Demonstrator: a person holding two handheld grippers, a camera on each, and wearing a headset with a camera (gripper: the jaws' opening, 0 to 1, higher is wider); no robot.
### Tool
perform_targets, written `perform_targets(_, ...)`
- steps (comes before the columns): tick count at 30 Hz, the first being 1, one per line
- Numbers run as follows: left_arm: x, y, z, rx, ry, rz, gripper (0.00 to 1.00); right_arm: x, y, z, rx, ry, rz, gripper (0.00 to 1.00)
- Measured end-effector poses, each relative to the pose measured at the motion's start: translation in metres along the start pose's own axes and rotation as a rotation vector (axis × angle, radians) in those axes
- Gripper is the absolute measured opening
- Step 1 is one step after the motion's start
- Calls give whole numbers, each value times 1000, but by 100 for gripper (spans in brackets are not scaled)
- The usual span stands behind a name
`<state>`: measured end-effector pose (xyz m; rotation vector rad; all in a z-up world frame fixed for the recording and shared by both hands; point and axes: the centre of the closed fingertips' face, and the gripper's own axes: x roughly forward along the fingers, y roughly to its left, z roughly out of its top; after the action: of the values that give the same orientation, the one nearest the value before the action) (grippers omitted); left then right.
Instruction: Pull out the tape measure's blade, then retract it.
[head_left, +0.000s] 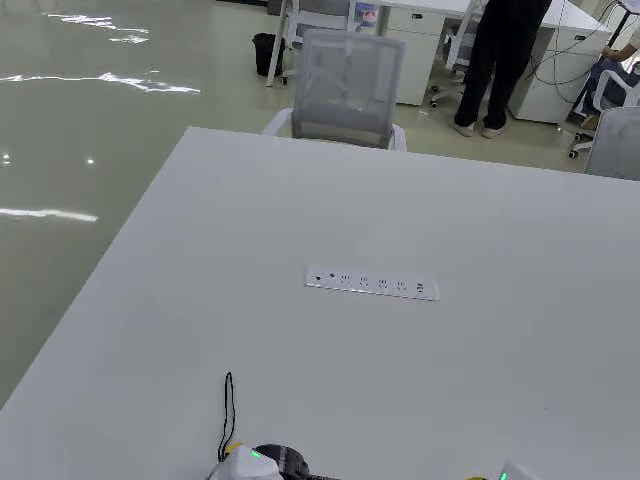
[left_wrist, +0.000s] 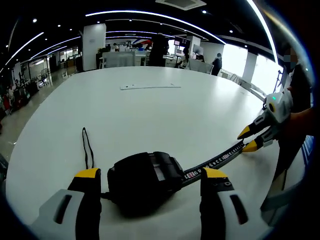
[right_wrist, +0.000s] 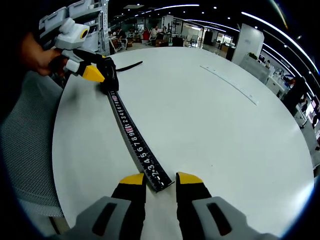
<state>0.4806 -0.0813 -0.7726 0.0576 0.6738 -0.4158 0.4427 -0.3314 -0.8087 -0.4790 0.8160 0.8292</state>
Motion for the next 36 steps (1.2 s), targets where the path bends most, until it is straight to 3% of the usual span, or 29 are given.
perform_targets(9,4,2,-3,-14,12,13,76,1,2,0,-25,19,23,19)
perform_targets(19,9,1,0,-26,15,32,72,2,2,-4,-53,74,44,16)
perform_targets(21,12,1,-3,-5,21,35,71,2,2,-5,-54,73,43,16)
perform_targets(31,18,3,-2,-38,33,61,75,2,2,-6,-55,69,34,15)
perform_targets(34,19,6,-4,-36,38,76,72,2,2,-5,-55,67,31,15)
perform_targets(36,20,7,-3,-69,32,75,72,1,2,-5,-56,67,31,15)
